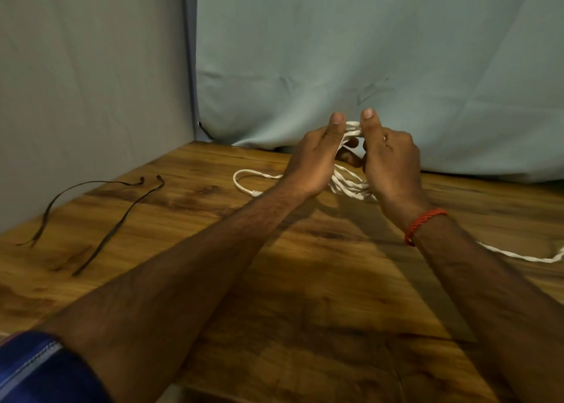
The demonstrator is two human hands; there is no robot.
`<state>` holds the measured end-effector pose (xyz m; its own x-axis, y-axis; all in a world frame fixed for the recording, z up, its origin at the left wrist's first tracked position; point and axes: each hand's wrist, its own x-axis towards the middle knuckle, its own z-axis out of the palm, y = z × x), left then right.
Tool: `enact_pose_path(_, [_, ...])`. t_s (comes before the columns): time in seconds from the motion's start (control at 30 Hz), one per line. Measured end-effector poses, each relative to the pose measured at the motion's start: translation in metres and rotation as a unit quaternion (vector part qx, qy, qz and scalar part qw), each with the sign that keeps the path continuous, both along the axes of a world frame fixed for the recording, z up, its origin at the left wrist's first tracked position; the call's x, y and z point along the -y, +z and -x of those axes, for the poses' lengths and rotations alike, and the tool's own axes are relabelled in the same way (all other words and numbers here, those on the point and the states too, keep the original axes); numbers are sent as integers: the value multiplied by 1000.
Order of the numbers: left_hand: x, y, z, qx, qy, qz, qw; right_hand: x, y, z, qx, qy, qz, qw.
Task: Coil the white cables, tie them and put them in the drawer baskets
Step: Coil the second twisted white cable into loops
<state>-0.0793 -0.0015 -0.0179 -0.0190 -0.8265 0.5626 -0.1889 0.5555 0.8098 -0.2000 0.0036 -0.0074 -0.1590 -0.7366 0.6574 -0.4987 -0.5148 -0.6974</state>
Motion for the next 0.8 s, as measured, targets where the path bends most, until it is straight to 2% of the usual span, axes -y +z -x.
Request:
enact_pose_path(0.13, [-7,4,4,-99,-77,-59,990,-1,-1,0,6,-2,13,1000])
enact_pose_path(0.27, [-12,8,11,-242,-178,-160,940,0,0,1,37,7,30,999])
enact_pose_path(0.4, [-8,10,8,-242,-183,-169,938,0,1,0,29,11,30,999])
enact_pose_path(0.63, [-5,14,-6,-240,-203,-206,927,-5,2,1,-38,12,21,999])
enact_pose_path(0.8, [-2,12,-6,-237,-90,-174,952,-7,6,3,-50,0,65,997])
